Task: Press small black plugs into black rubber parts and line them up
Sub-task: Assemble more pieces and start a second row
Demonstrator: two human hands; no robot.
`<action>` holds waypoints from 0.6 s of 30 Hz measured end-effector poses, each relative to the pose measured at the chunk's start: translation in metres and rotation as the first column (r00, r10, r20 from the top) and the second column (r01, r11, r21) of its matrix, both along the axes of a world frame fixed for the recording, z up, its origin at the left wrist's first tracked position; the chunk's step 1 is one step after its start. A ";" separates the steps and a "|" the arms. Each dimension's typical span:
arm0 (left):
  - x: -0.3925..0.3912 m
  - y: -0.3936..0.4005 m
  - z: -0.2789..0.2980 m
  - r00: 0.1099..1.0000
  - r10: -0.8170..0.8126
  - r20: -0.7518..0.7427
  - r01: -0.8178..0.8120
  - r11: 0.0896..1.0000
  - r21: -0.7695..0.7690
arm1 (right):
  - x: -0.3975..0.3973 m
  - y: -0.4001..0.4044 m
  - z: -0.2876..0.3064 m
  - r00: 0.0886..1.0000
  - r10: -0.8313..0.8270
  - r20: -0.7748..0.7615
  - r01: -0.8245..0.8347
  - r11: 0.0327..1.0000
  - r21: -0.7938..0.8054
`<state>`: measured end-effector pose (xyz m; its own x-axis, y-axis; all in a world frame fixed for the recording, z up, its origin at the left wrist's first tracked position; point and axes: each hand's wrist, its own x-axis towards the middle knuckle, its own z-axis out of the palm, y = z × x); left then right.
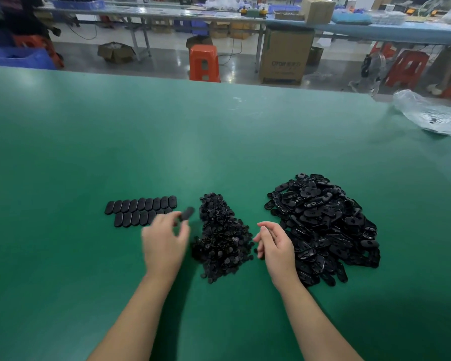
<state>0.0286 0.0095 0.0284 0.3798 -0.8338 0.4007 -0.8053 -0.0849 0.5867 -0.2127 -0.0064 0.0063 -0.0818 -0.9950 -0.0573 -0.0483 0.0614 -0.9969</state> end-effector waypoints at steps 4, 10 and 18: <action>0.077 0.019 -0.015 0.884 0.449 -0.127 -0.437 0.892 0.112 | 0.000 0.001 0.000 1.000 0.000 -0.018 0.000 1.000 -0.002; 0.130 0.028 -0.021 0.812 0.578 -0.079 -0.543 0.798 0.260 | 0.003 0.003 0.003 0.999 -0.012 -0.039 0.012 1.000 -0.003; 0.133 0.011 -0.012 0.858 0.505 -0.093 -0.462 0.838 0.292 | 0.004 0.004 0.006 0.998 -0.020 -0.061 0.020 1.000 -0.004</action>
<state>0.1620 0.0202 0.0165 0.8012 -0.5895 0.1025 -0.5192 -0.5998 0.6089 -0.2088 -0.0024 0.0120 -0.1050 -0.9933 -0.0481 -0.1080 0.0594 -0.9924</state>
